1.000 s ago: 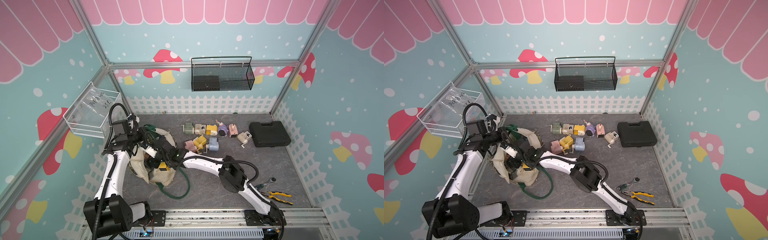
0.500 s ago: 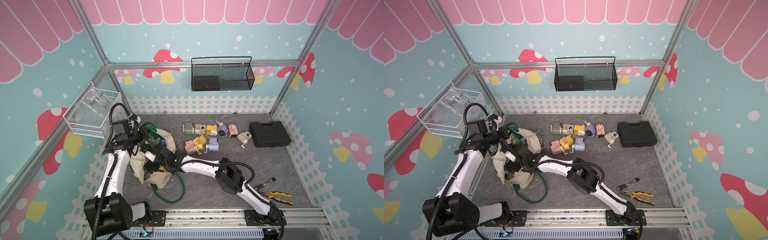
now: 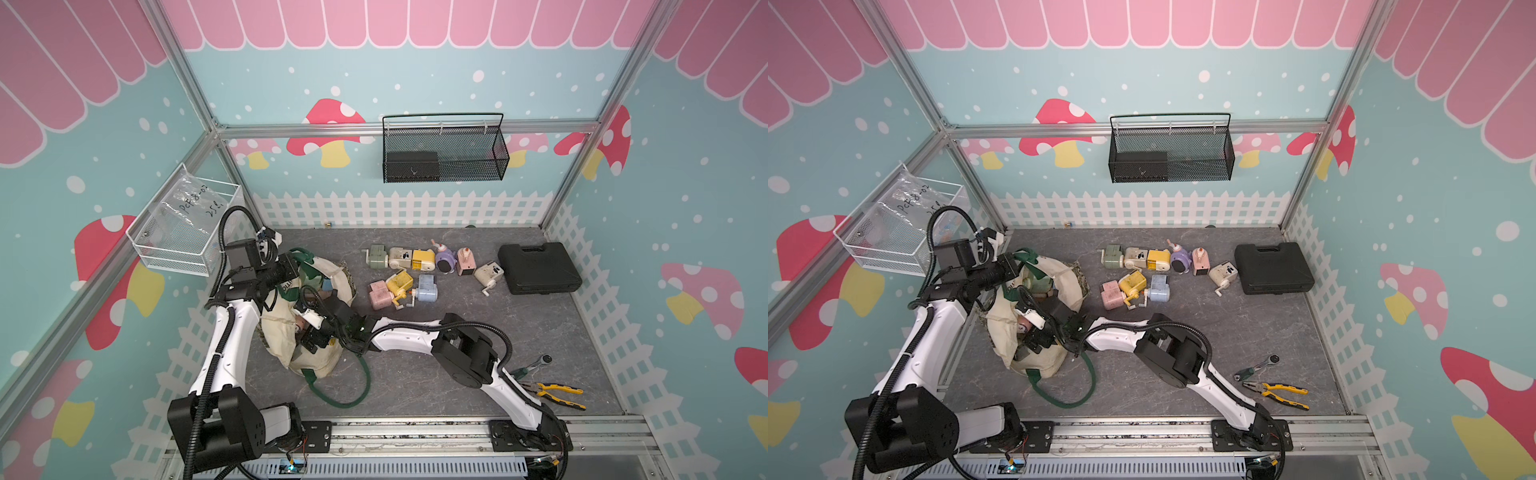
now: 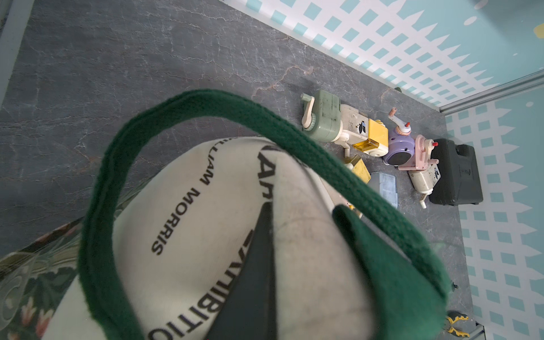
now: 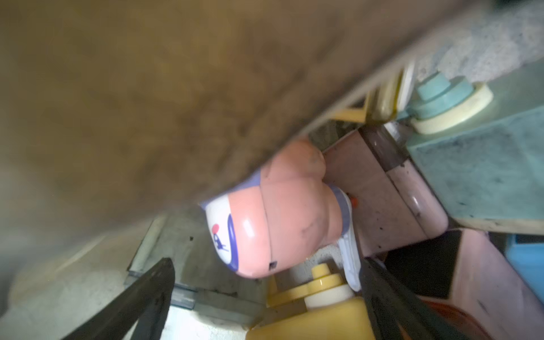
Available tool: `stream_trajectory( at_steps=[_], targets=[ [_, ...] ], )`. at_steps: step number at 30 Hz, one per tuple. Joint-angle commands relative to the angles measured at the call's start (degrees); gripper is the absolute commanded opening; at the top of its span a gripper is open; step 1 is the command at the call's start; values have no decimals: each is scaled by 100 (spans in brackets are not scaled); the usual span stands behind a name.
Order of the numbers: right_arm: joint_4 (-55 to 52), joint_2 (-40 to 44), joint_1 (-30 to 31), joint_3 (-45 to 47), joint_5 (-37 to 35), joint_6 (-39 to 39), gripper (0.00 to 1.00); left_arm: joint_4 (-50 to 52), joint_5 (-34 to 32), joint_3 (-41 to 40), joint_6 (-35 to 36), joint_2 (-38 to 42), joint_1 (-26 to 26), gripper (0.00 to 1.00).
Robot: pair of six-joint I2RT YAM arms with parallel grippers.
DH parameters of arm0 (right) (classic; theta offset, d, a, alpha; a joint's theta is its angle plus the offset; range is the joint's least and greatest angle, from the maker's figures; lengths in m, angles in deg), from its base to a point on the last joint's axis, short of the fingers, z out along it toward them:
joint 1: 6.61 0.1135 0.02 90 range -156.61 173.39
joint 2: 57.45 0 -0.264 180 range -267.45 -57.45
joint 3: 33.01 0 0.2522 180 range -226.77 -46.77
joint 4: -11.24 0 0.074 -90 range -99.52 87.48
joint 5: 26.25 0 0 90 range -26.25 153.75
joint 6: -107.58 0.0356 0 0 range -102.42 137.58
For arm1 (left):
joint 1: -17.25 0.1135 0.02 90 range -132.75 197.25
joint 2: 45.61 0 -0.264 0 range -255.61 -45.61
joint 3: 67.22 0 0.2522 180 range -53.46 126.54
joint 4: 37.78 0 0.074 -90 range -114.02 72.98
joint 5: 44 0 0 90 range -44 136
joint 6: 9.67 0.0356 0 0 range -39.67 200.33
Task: Take out the pencil sharpeners from the tote bags
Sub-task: Pick up the pencil sharpener from the canvas bag.
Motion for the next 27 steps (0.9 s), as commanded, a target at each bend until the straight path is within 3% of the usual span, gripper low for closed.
stream_trajectory(
  at_steps=[1, 7, 19, 27],
  targets=[
    [277, -167, -58, -156, 302, -101, 99, -551, 281, 158, -108, 37, 12, 0],
    [280, -385, -90, -443, 186, -128, 99, -560, 298, 153, -123, 14, 12, 0],
    [308, -1171, -161, -1347, 602, -261, 100, -571, 332, 162, -124, 2, 11, 0],
    [159, -1755, -228, -1945, 898, 79, 96, -575, 343, 155, -121, 8, 12, 0]
  ],
)
